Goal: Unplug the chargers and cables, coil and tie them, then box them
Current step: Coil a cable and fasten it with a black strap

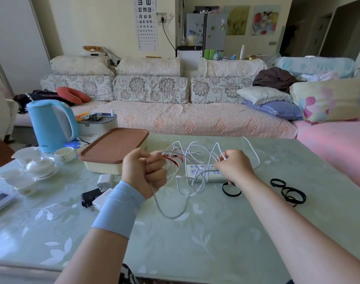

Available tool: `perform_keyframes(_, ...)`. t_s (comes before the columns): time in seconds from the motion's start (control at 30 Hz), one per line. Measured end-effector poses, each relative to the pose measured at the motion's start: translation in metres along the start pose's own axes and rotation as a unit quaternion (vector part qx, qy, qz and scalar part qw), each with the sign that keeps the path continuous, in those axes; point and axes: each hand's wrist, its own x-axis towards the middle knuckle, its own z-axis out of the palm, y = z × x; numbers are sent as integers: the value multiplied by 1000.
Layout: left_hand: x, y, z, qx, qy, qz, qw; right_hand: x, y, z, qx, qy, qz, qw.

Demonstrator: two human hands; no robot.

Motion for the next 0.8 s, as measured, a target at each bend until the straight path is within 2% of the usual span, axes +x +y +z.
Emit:
perform_keyframes(0.1,-3,8,-22,-214,-80,98,969,2,3,-1,-34,10,-6,999)
perform_keyframes(0.17,-4,13,-34,-318,-90,163,930,2,3,-2,-31,26,-7,999)
perform_keyframes(0.23,-6,17,-40,-379,-96,190,901,3,2,-2,-35,44,-3,998)
perform_keyframes(0.3,-6,19,-39,-363,-83,184,910,0,-2,0,16,36,11,999)
perform_keyframes(0.4,-1,16,-24,-227,-7,127,966,-8,-18,0,171,-30,34,984)
perform_keyframes(0.47,4,8,-13,-164,18,92,982,-14,-30,-6,218,-56,30,974)
perform_keyframes(0.63,14,-10,8,-114,46,72,990,-32,-48,-19,270,-232,19,934)
perform_keyframes(0.7,15,-17,17,-96,43,67,992,-40,-52,-19,259,-270,5,928)
perform_keyframes(0.8,19,-24,26,-106,51,73,990,-46,-50,-11,208,-310,-77,924)
